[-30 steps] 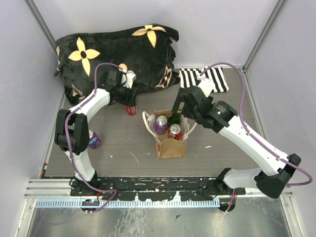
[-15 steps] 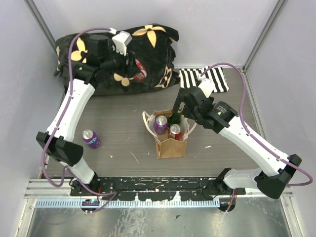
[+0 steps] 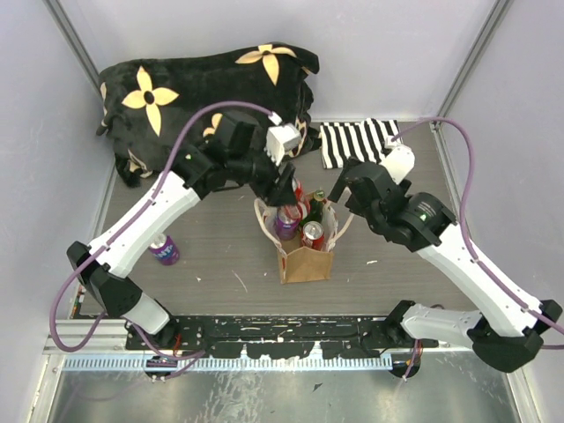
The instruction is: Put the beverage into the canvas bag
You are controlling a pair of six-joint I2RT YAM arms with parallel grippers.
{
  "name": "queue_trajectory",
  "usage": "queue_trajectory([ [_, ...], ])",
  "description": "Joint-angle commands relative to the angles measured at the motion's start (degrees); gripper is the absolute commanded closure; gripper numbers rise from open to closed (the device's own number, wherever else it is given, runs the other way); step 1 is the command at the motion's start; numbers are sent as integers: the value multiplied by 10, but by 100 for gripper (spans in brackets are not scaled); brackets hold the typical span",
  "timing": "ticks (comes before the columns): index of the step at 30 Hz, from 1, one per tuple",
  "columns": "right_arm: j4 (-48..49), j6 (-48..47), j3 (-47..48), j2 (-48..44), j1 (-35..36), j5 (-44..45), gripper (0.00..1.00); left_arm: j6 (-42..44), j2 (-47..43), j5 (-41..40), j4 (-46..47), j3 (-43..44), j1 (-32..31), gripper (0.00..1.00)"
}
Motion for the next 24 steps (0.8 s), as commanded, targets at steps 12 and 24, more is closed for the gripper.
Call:
queue_trajectory([
  [12, -56, 55, 9, -54, 3, 57, 0, 48, -50, -18, 53, -172, -66, 100],
  [24, -60, 53, 7, -53, 3, 56, 0, 68, -29, -55, 94, -244, -77, 100],
])
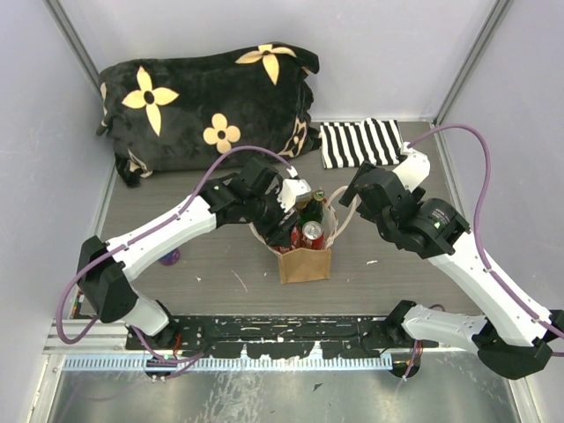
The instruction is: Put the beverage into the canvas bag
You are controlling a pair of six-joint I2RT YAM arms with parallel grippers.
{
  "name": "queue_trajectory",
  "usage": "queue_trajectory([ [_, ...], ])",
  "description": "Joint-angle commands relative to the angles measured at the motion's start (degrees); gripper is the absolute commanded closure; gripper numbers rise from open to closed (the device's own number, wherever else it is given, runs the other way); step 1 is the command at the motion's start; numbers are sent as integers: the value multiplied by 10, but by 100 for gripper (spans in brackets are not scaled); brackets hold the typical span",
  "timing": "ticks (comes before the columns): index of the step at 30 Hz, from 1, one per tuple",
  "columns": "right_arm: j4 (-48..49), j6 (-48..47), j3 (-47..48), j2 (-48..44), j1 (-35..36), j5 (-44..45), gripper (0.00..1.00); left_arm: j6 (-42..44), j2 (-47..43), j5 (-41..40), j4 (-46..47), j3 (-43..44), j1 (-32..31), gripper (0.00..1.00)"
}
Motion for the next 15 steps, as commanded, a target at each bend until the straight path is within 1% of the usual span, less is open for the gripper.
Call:
queue_trajectory([
  [1, 3, 12, 6, -10, 3, 22, 0, 11, -2, -14, 46, -8, -7, 100],
  [15, -4, 17, -6, -15, 3, 15, 0, -1, 47, -54, 87, -49, -18, 100],
])
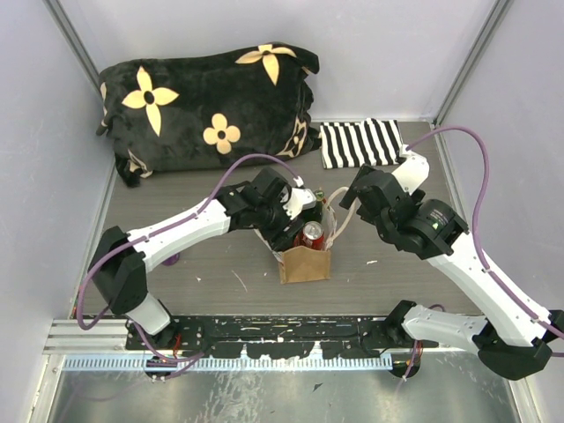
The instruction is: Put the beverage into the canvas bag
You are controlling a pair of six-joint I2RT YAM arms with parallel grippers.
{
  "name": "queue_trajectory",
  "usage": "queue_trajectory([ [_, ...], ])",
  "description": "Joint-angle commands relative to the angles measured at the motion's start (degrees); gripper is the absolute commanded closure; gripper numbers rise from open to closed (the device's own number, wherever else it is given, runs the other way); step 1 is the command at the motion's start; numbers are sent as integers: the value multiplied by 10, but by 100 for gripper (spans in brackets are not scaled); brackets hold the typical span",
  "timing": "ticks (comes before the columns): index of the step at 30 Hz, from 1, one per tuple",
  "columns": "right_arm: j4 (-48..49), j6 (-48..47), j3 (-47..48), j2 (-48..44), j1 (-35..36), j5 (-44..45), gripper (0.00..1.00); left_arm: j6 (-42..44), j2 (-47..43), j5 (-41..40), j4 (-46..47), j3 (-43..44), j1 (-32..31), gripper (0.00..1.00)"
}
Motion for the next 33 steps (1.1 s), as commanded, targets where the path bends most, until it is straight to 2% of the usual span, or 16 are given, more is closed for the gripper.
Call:
queue_trajectory([
  [1, 0, 16, 5, -14, 2, 15, 0, -6, 5, -9, 39, -14, -5, 100],
  [16, -15, 17, 13, -13, 3, 16, 0, -30, 48, -23, 81, -53, -12, 100],
  [24, -21, 20, 11, -19, 3, 19, 0, -29, 58, -30, 72, -59, -12, 99],
  [26, -20, 21, 11, -19, 2, 19, 0, -29, 56, -28, 58, -50, -12, 85],
  [29, -18, 20, 10, -16, 2, 18, 0, -30, 45, -20, 30, -29, -12, 49],
  [33, -12, 17, 6, -14, 3, 15, 0, -31, 18, -8, 0, -4, -12, 25],
])
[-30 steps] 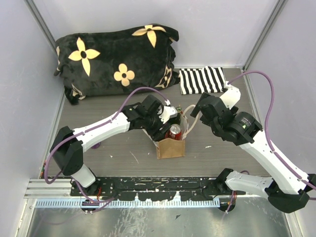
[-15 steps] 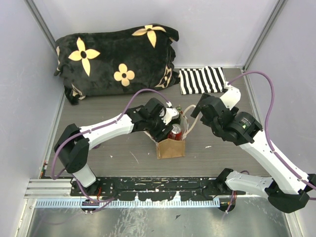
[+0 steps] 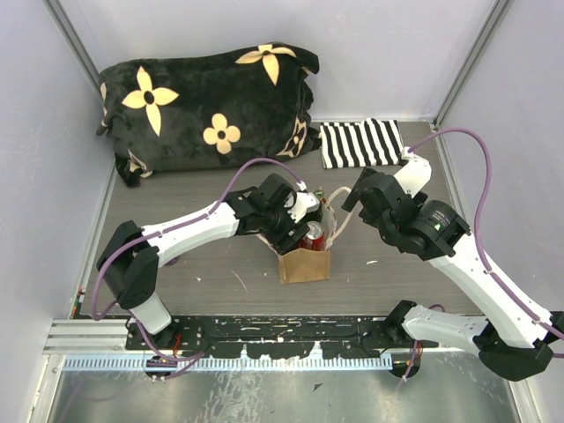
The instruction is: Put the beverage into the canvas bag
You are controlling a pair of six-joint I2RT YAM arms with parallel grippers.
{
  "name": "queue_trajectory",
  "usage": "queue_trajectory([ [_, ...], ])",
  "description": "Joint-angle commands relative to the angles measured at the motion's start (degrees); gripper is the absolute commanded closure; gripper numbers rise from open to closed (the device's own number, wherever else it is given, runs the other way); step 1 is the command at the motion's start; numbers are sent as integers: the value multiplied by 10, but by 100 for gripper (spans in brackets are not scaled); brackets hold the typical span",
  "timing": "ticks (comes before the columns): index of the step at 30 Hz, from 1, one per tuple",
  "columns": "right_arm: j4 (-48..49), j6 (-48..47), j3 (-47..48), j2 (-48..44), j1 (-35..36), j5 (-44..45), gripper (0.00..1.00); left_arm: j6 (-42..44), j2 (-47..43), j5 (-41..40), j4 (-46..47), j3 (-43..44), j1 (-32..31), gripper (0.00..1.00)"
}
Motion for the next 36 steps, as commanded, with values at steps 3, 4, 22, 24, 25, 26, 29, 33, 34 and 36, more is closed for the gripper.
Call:
queue_trajectory([
  [3, 17, 5, 5, -8, 3, 13, 0, -2, -36, 18, -91, 46, -3, 19],
  [4, 18, 4, 5, -7, 3, 12, 0, -3, -40, 22, -97, 52, -4, 19],
  [22, 28, -16, 23, 17, 2, -1, 0, -31, -157, -8, -163, 221, 129, 2],
  [24, 32, -17, 22, 19, 3, -2, 0, -17, -163, -14, -205, 243, 179, 1],
  [25, 33, -17, 20, 20, 2, -3, 0, -6, -169, -20, -226, 242, 205, 1],
  [26, 36, -17, 19, 21, 2, -4, 0, 6, -175, -30, -245, 235, 228, 1],
  [29, 43, -17, 12, 27, 2, -11, 0, 49, -198, -57, -302, 184, 287, 0],
  [33, 52, -19, 0, 32, 0, -24, 0, 113, -245, -85, -341, 90, 344, 2],
  [34, 55, -19, -3, 32, 0, -27, 0, 129, -253, -89, -348, 71, 355, 2],
  [36, 56, -20, -7, 30, -1, -32, 0, 157, -264, -100, -356, 37, 390, 2],
])
